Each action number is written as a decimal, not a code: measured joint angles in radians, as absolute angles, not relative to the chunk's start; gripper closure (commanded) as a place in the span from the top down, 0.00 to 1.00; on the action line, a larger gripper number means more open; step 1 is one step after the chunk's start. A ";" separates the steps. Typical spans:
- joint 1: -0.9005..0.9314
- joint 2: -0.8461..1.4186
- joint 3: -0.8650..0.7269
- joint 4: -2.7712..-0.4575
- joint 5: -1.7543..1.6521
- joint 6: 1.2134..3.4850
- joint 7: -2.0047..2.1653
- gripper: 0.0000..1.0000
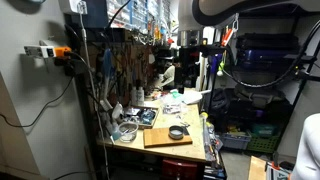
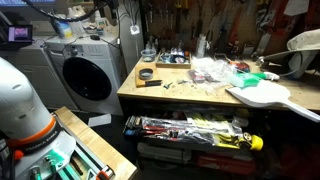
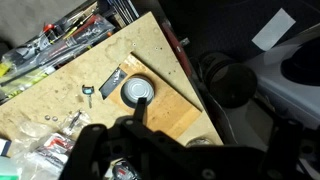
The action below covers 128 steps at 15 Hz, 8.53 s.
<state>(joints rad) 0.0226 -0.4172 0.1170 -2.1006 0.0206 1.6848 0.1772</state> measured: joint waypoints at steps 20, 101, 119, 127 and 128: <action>-0.051 -0.418 0.039 -2.139 -0.004 1.761 0.223 1.00; -0.692 1.064 -0.195 -1.233 0.188 2.570 0.153 1.00; -0.710 1.295 -0.211 -0.907 0.188 2.425 0.282 0.63; -0.713 1.342 -0.215 -0.823 0.184 2.347 0.294 0.81; -0.714 1.347 -0.215 -0.813 0.183 2.337 0.293 0.81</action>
<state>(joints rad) -0.7136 1.3468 -0.2150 -0.8128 0.1833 2.3369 0.2932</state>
